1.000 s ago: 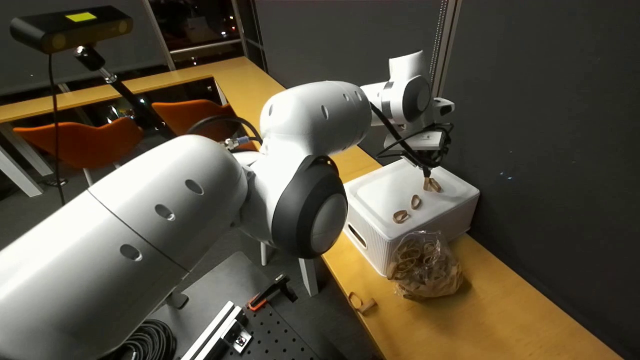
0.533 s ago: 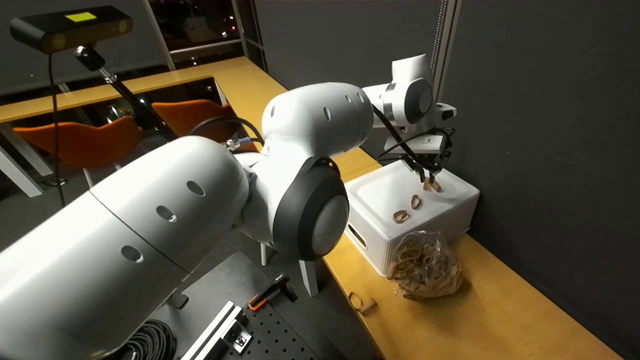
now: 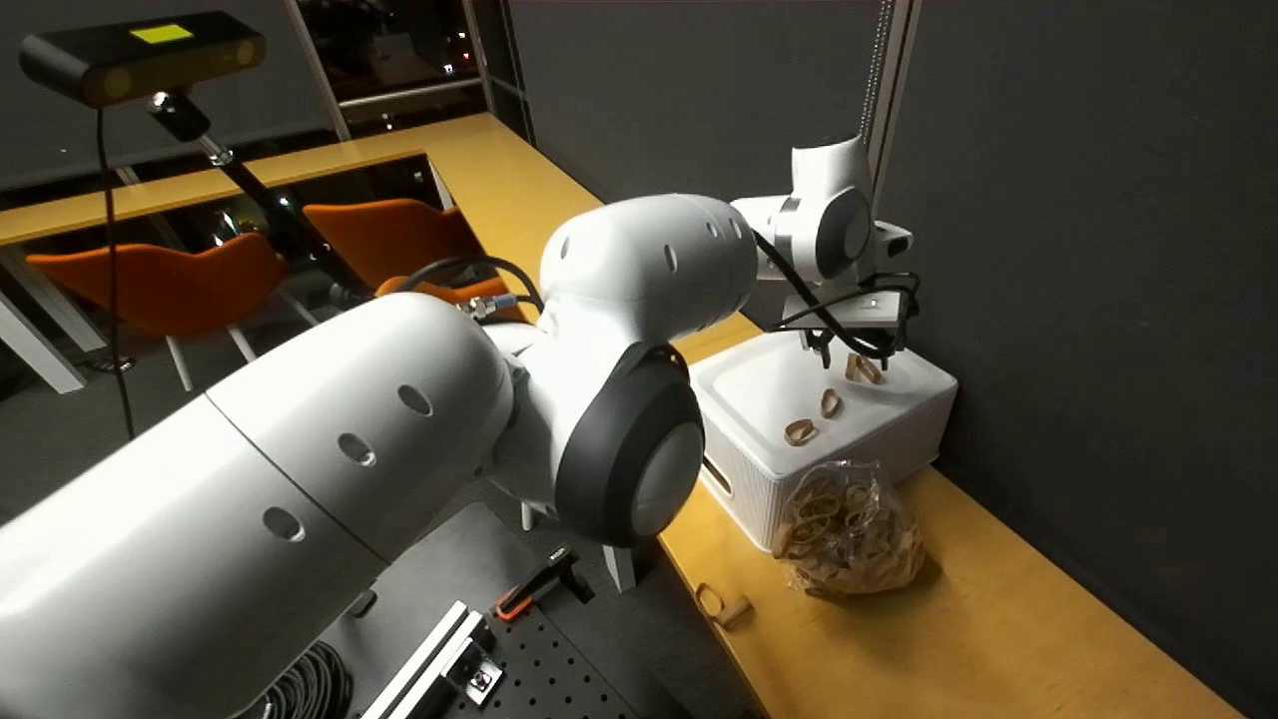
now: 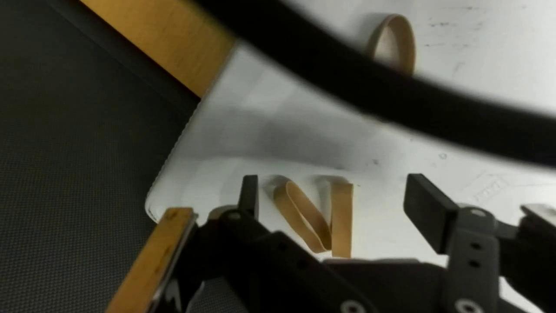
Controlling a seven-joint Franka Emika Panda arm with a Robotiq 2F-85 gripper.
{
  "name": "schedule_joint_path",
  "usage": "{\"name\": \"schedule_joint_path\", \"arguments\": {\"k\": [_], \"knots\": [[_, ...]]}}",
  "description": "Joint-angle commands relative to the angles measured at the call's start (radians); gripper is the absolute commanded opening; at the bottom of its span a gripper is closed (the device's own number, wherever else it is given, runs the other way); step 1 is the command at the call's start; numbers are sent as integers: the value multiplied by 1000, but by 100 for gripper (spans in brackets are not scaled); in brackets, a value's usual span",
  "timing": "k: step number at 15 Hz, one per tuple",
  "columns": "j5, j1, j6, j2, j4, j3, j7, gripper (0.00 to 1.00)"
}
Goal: Put some rubber bands from the top of the storage container in the plastic.
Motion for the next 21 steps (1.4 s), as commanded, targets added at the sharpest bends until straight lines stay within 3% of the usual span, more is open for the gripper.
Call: {"name": "schedule_joint_path", "arguments": {"k": [1,6,21], "knots": [[62,-41,22,-2,15,84,-113,100],[139,-93,23,-8,-3,150,-187,100],[118,-104,59,62,20,127,-173,100]]}}
